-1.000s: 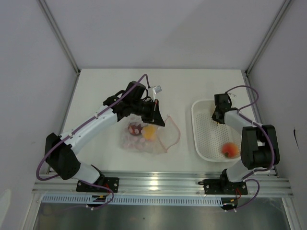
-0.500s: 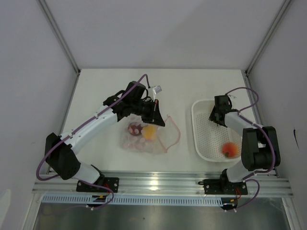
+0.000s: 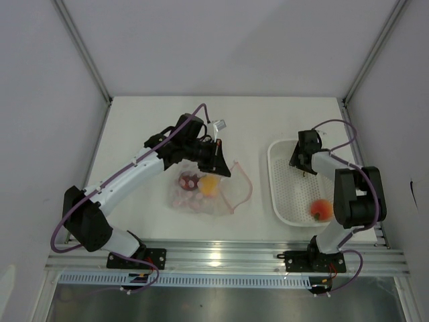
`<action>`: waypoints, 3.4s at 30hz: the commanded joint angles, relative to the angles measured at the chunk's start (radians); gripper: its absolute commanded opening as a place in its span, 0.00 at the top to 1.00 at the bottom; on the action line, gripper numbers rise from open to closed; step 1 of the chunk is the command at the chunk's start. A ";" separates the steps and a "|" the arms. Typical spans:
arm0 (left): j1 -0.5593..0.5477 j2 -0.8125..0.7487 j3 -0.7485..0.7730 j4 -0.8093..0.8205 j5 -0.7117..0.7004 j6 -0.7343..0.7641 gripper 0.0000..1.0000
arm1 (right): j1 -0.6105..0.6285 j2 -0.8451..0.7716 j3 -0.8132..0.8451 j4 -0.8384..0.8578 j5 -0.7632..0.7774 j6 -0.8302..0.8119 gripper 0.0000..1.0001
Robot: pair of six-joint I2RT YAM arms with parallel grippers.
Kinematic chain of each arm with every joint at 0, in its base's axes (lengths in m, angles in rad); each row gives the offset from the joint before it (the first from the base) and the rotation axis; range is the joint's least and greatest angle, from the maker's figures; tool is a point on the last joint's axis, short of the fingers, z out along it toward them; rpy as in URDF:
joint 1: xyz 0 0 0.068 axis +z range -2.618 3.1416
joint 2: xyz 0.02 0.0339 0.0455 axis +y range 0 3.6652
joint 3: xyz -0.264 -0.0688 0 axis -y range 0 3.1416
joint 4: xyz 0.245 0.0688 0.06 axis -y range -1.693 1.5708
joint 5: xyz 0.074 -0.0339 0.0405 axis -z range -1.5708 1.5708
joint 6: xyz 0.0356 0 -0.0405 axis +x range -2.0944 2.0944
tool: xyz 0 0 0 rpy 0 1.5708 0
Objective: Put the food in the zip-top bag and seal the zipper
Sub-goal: Pick up the fake fruit from the bin, then place the fake fruit in the zipper food storage bag.
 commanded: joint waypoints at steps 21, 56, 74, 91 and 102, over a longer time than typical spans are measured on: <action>0.001 -0.010 -0.009 0.036 0.046 0.008 0.99 | -0.029 0.098 0.033 0.105 0.063 -0.135 0.67; 0.001 0.007 -0.006 0.120 0.103 -0.050 0.99 | 0.333 -0.598 0.043 -0.335 -0.615 -0.117 1.00; -0.001 0.044 0.004 0.133 0.125 -0.056 0.99 | 0.505 -0.569 0.036 -0.420 -0.928 -0.112 0.96; -0.008 0.013 -0.035 0.146 0.161 -0.062 1.00 | 0.513 -0.360 0.128 -0.297 -0.781 -0.046 0.60; -0.010 0.001 -0.035 0.150 0.157 -0.064 0.99 | 0.510 -0.403 0.125 -0.308 -0.747 -0.034 0.01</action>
